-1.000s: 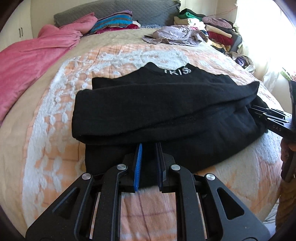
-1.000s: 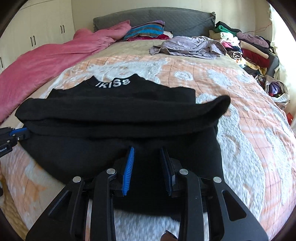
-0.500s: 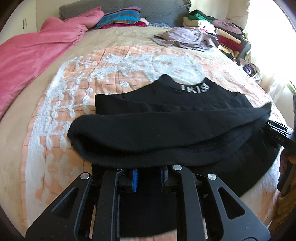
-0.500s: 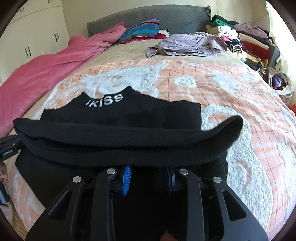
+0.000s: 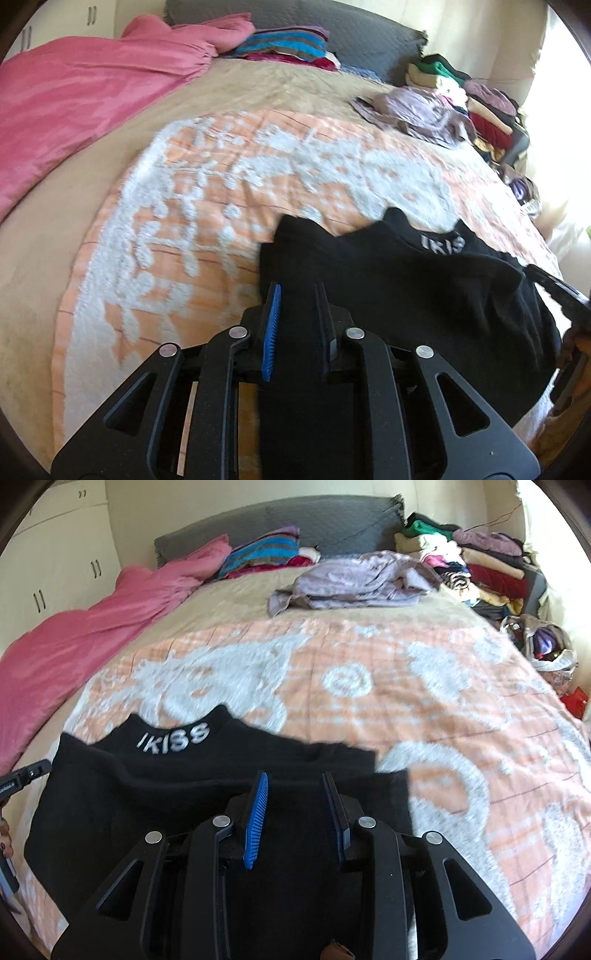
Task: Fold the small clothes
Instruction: 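Open both tools to release the folded hem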
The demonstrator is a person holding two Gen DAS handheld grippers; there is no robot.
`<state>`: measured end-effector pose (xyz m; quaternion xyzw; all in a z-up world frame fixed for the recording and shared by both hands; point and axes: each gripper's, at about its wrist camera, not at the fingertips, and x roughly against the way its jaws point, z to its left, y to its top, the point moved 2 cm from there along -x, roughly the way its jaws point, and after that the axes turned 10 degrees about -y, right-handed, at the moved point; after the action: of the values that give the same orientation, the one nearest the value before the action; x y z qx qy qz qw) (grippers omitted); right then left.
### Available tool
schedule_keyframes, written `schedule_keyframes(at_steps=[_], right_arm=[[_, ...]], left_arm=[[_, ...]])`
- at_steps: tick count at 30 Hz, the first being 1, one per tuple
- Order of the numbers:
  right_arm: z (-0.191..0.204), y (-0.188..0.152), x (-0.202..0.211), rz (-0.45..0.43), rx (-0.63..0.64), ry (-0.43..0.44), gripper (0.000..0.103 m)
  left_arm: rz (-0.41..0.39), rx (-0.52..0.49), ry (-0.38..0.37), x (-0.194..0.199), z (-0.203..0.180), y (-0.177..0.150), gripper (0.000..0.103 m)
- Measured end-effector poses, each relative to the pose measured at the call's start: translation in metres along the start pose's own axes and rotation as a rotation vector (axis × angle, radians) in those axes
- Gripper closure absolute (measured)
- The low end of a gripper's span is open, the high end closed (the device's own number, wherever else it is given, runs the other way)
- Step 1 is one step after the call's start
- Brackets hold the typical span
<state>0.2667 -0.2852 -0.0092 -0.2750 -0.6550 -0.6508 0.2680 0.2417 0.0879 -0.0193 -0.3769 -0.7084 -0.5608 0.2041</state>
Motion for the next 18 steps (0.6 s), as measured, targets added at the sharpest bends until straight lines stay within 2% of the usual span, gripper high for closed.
schedule_keyframes(at_steps=[3,5,6,7,10,15,16,17,18], right_arm=[[-0.016,0.004,0.002,-0.008,-0.031,-0.032,0.074],[-0.027,0.005,0.003,0.0,-0.053,-0.044,0.066],[-0.032,0.004,0.001,0.02,-0.047,-0.036,0.056],[-0.034,0.002,-0.002,0.037,-0.032,-0.039,0.053],[-0.036,-0.003,-0.009,0.067,-0.009,-0.069,0.052],[-0.04,-0.009,-0.024,0.108,-0.021,-0.042,0.054],[-0.04,-0.01,-0.026,0.108,-0.022,-0.029,0.058],[-0.039,-0.01,-0.027,0.106,-0.023,-0.019,0.067],[-0.038,-0.011,-0.027,0.102,-0.022,-0.014,0.074]], left_arm=[[0.0,0.041,0.005,0.0,0.016,0.001,0.085],[0.012,0.057,-0.003,-0.003,0.022,0.001,0.081],[0.02,0.048,-0.006,-0.006,0.023,0.002,0.076],[0.023,0.041,-0.004,-0.008,0.024,0.003,0.073],[0.04,0.048,-0.029,-0.017,0.024,0.004,0.072],[0.039,0.035,-0.029,-0.028,0.024,0.007,0.072],[0.036,0.033,-0.029,-0.028,0.023,0.006,0.072],[0.03,0.024,-0.028,-0.028,0.022,0.006,0.074],[0.028,0.013,-0.032,-0.029,0.02,0.005,0.084]])
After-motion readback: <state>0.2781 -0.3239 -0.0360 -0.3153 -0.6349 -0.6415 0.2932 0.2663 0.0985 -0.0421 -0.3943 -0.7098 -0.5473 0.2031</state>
